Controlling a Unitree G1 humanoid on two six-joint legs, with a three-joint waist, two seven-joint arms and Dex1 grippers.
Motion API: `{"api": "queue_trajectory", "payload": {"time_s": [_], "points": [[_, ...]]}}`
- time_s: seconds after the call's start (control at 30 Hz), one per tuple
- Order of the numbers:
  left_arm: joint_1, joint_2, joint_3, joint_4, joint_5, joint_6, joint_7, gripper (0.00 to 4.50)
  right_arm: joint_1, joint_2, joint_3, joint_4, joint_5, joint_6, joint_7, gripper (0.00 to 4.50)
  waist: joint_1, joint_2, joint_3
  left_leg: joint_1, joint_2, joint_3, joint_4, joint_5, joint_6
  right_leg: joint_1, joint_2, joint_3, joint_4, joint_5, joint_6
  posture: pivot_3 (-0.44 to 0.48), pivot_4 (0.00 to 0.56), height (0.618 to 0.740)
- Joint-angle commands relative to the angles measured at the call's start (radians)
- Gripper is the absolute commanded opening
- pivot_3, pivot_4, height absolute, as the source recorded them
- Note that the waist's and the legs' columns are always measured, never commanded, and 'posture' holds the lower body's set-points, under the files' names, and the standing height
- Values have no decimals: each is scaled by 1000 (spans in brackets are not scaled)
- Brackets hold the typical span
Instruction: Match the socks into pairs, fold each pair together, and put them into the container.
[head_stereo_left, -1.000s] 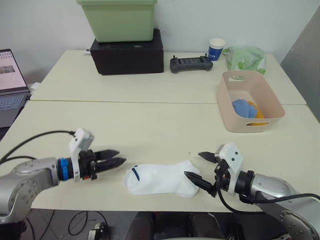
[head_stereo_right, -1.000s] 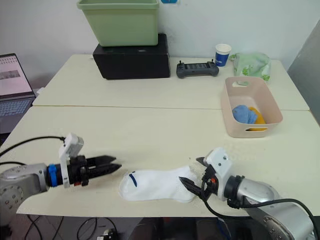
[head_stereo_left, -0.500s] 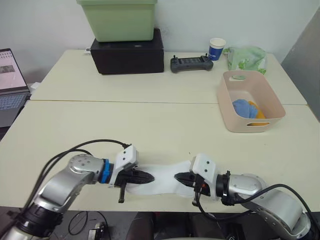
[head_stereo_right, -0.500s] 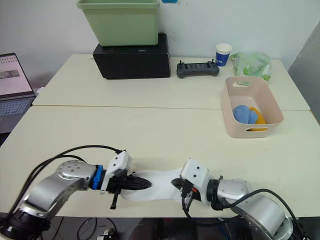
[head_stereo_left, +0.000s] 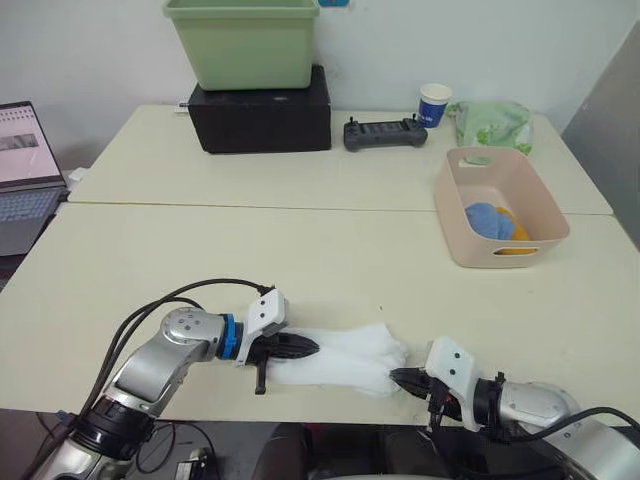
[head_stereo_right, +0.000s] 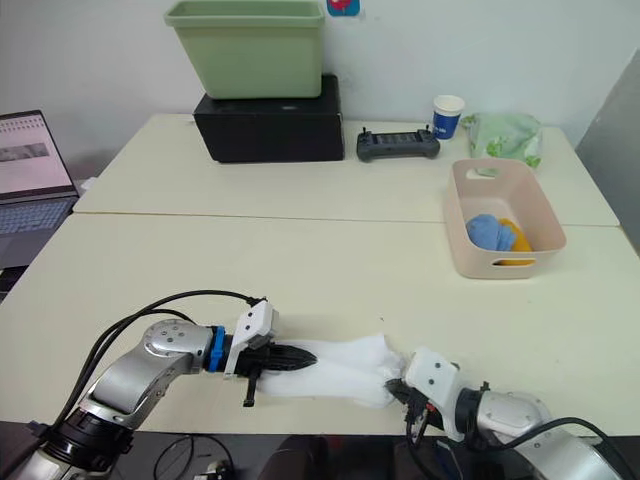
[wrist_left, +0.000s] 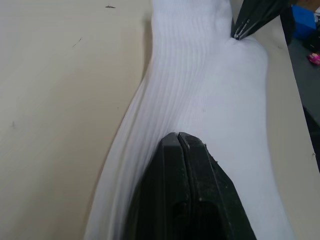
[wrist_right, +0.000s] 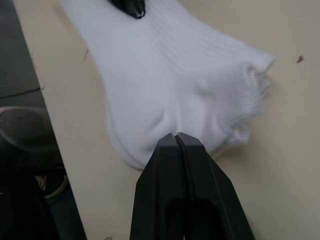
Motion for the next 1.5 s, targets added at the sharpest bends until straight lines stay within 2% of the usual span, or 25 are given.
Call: {"api": "queue_trajectory", "payload": {"time_s": [0.03, 0.23, 0.33, 0.63, 0.73, 0.93, 1.07, 1.33, 1.43, 1.5], "points": [[-32, -2, 24, -45, -23, 25, -10, 0, -80, 60, -26, -88, 55, 27, -21, 25, 0, 0, 0, 0, 0, 0, 0, 0, 0, 0, 0, 0, 0, 0, 0, 0, 150, 725], [-53, -57, -43, 18, 56, -18, 3, 0, -237, 155, 152, 53, -74, 80, -81, 25, 1, 0, 0, -1, 0, 0, 0, 0, 0, 0, 1, 0, -1, 0, 0, 0, 150, 725], [-52, -77, -59, 48, 84, -29, 6, 0, -230, 168, 179, 111, -116, 95, -103, 25, 2, 0, 0, -1, 0, 0, 0, 0, 0, -1, 1, 0, -1, 0, 0, 0, 150, 725], [-70, -82, -74, 98, 104, -75, -27, 0, 4, 37, -16, 51, -106, 43, -45, 25, 4, 0, -2, 0, -1, 0, 0, 0, 0, 0, -1, 0, -1, 0, 0, 0, 150, 725], [-101, -82, -48, 74, 68, -66, -53, 0, 51, 47, -68, -5, -68, 16, -26, 25, 4, 0, -2, 0, -1, 0, 0, 0, 0, 1, 0, 0, -1, 0, 0, 0, 150, 725], [-151, -9, -10, -2, 18, -38, -138, 0, 111, 101, -164, -113, 6, 45, -56, 25, 2, -1, -1, -1, 0, 0, 0, 0, 0, 0, 0, 0, 0, 0, 0, 0, 150, 725], [-125, 0, -46, 72, 91, -123, -145, 0, 144, 157, -245, -145, 81, 79, -79, 922, 1, 0, -1, 0, 0, 0, -1, 0, 0, 0, 1, 0, 0, 0, 0, 0, 150, 725], [-85, -24, -92, 184, 191, -276, -141, 0, 164, 196, -147, -115, -29, 73, -182, 3740, 3, 1, -2, 0, 0, 0, -1, 0, 0, 0, 0, 0, -1, 0, 0, 0, 150, 725], [-86, -37, -90, 187, 185, -275, -137, 0, 149, 224, -77, -81, -78, 76, -223, 3740, 3, 2, -2, 0, 0, 0, -1, 0, 0, 0, 0, 0, -1, 0, 0, 0, 150, 725], [-89, -45, -89, 186, 182, -272, -132, 0, 142, 228, -20, -63, -117, 78, -239, 3276, 3, 3, -3, 0, 0, 0, -1, 0, 0, 0, 0, 0, -1, 0, 0, 0, 150, 725]]}}
